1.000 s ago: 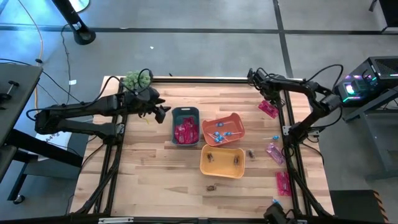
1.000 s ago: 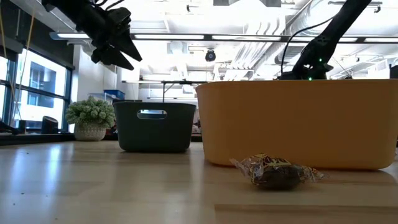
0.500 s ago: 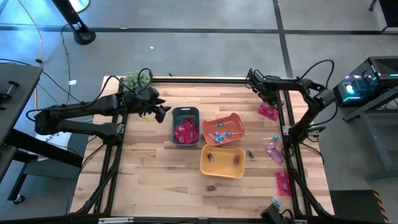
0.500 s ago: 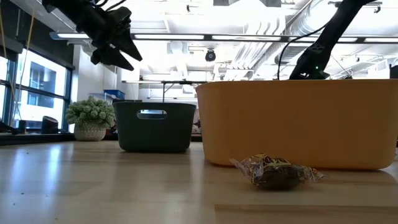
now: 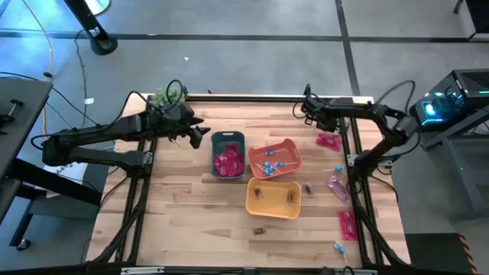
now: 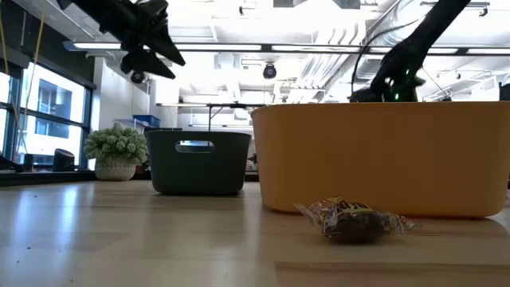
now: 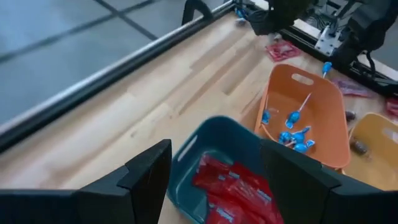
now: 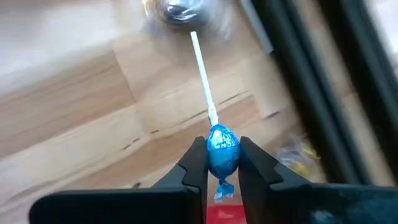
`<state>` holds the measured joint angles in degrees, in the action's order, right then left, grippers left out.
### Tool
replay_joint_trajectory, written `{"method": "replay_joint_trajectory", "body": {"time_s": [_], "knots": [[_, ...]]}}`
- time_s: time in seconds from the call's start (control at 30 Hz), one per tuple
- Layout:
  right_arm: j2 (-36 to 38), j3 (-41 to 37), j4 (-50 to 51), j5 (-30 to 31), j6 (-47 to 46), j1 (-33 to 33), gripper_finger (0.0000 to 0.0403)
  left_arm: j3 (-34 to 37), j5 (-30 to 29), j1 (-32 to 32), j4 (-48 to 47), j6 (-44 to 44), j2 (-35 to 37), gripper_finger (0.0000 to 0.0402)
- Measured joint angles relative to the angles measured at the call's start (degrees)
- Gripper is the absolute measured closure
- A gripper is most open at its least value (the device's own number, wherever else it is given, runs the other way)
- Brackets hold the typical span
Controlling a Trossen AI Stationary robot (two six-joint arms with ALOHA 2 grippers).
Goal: Sort candy
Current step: Put the blue lollipop into the orange bin
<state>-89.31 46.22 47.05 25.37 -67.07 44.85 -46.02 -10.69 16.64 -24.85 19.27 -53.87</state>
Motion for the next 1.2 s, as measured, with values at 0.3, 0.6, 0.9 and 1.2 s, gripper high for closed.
{"method": "replay_joint_trajectory", "body": {"time_s": [0.3,0.6,0.9,1.2], "knots": [[16.74,0.02,-2.58,0.43,-2.80,-12.32,0.0363,-1.81,-3.02,0.62,0.38,-6.83,0.31,0.0163],[19.29,0.24,-24.64,-23.98,10.78,-25.96,0.0363,-1.84,-3.59,4.60,8.89,-9.93,0.31,0.0163],[14.57,0.24,-23.18,-32.77,9.04,-34.47,0.0298,-1.86,-1.90,6.25,9.68,-8.92,0.29,0.0163],[14.78,2.62,-22.78,-32.29,8.90,-33.41,0.0191,-1.86,-1.82,6.23,9.67,-8.90,0.29,0.0163]]}}
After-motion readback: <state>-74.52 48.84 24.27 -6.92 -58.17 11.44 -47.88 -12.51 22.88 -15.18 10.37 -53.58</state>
